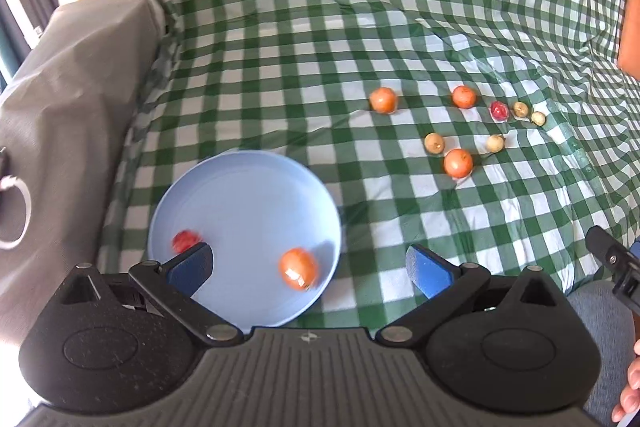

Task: Organize fruits
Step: 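Grasp a small yellow fruit with the right tool while the left tool grasps another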

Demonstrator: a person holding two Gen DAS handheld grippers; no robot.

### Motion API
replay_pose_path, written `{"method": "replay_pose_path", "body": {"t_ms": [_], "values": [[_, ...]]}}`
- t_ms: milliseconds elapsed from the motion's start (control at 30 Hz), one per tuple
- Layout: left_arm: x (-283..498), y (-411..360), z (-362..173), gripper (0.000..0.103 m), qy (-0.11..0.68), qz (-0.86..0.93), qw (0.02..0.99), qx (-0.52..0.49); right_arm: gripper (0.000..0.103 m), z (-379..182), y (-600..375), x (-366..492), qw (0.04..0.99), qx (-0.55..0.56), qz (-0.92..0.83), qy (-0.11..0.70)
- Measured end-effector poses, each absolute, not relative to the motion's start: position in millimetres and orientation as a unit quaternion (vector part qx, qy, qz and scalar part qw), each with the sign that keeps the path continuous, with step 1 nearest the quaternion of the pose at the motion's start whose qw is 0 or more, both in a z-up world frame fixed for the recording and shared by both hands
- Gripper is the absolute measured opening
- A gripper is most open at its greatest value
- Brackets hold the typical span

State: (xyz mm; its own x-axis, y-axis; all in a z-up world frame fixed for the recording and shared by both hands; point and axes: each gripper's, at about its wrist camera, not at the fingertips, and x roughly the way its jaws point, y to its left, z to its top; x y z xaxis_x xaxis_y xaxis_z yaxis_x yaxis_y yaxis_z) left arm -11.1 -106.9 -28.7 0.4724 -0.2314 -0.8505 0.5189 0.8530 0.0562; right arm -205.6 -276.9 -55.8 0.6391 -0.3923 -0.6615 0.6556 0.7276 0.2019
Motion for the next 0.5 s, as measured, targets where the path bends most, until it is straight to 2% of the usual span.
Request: {"method": "replay_pose_path", "body": {"t_ms": [500], "values": [[48,-204,-59,0.103,0.463,-0.248,0.832,0.180,0.100,-101,-346,-146,0.865,0.195,-0.344,0.309]]}}
